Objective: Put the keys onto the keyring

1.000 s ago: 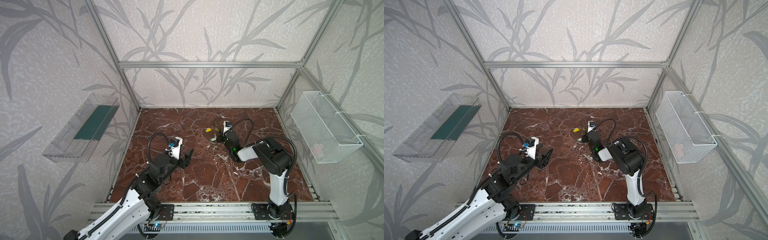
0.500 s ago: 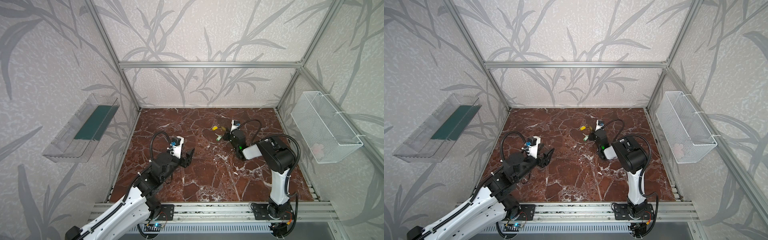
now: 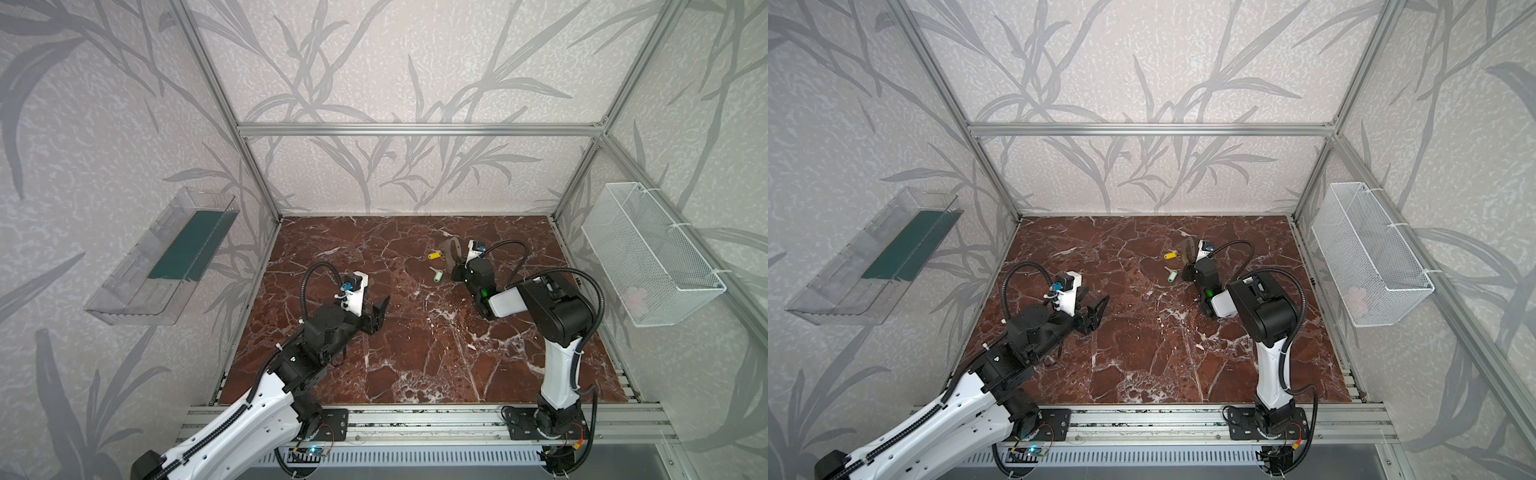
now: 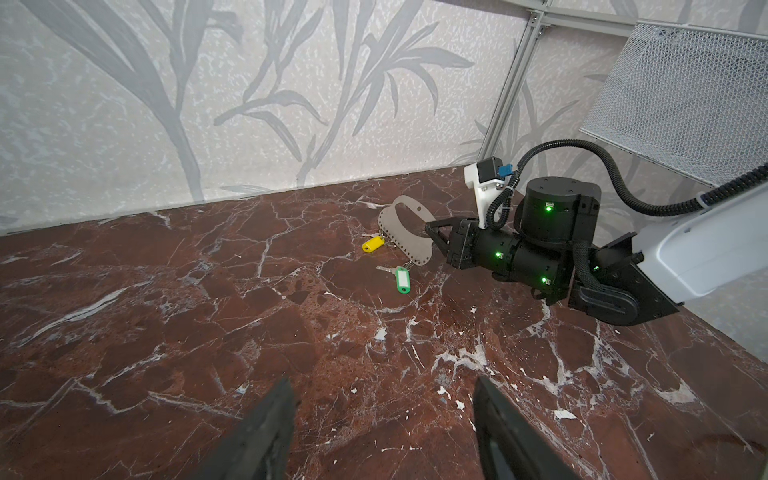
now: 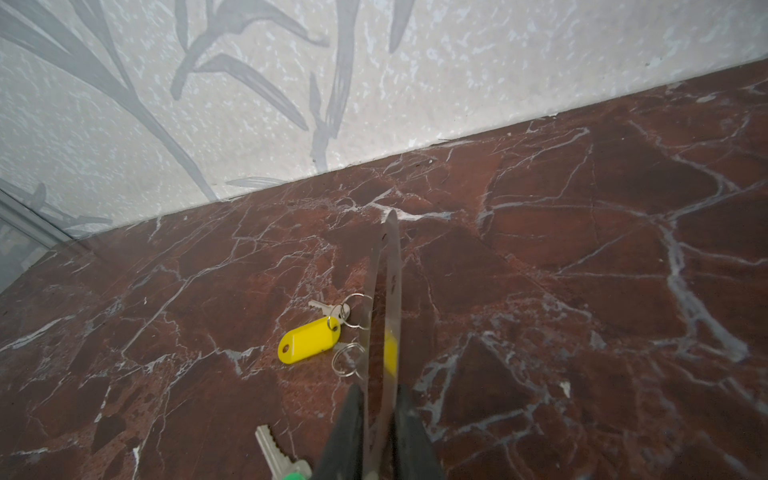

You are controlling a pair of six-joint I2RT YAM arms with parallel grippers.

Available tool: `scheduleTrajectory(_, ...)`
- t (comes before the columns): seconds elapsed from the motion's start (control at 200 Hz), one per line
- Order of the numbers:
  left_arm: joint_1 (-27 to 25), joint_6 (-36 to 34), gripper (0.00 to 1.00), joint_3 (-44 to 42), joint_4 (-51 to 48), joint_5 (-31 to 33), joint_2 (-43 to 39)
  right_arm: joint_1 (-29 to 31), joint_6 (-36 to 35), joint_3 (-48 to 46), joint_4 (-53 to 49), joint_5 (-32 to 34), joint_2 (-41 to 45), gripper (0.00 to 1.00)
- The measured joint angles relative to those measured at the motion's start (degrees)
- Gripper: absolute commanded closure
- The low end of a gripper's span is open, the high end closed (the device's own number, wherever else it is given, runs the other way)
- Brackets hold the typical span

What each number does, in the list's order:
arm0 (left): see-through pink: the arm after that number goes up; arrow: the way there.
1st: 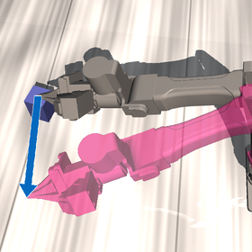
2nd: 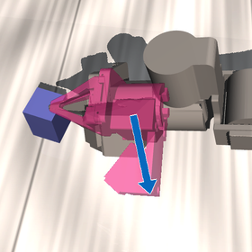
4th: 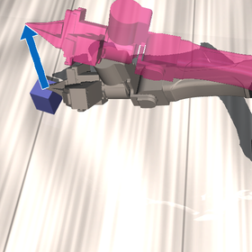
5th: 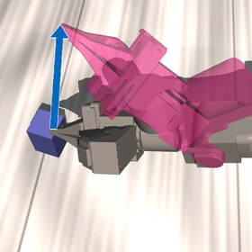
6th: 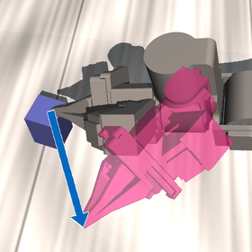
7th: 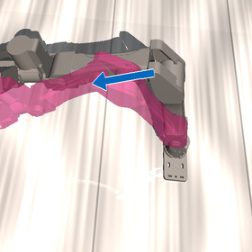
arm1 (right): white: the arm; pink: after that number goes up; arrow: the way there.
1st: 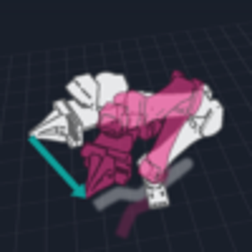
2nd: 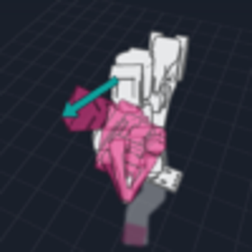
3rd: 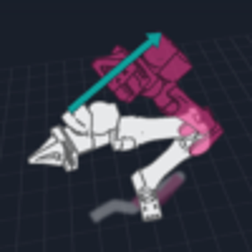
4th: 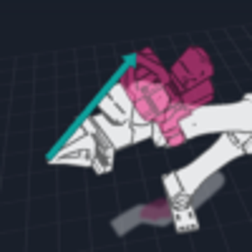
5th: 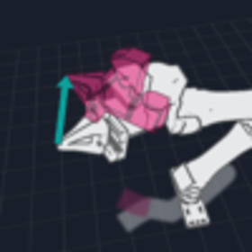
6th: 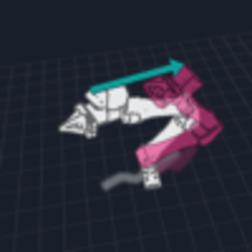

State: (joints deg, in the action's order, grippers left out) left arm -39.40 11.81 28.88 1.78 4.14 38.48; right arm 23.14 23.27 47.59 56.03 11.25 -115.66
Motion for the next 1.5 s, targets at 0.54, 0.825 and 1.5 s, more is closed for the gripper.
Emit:
scheduleTrajectory(0.54,0.0,0.0,0.31,0.1,-0.5,0.1,-1.7,-5.4,0.5,-3.4,-5.2,3.8,7.4,0.64)
scheduleTrajectory(0.825,0.0,0.2,0.28,2.3,-1.2,1.0,1.5,-5.4,-2.9,-6.2,-10.7,2.2,16.7,0.63)
scheduleTrajectory(1.5,12.9,-11.1,0.01,43.1,-25.6,6.7,26.4,-8.0,-15.2,-7.2,-51.3,-5.4,57.2,0.01)
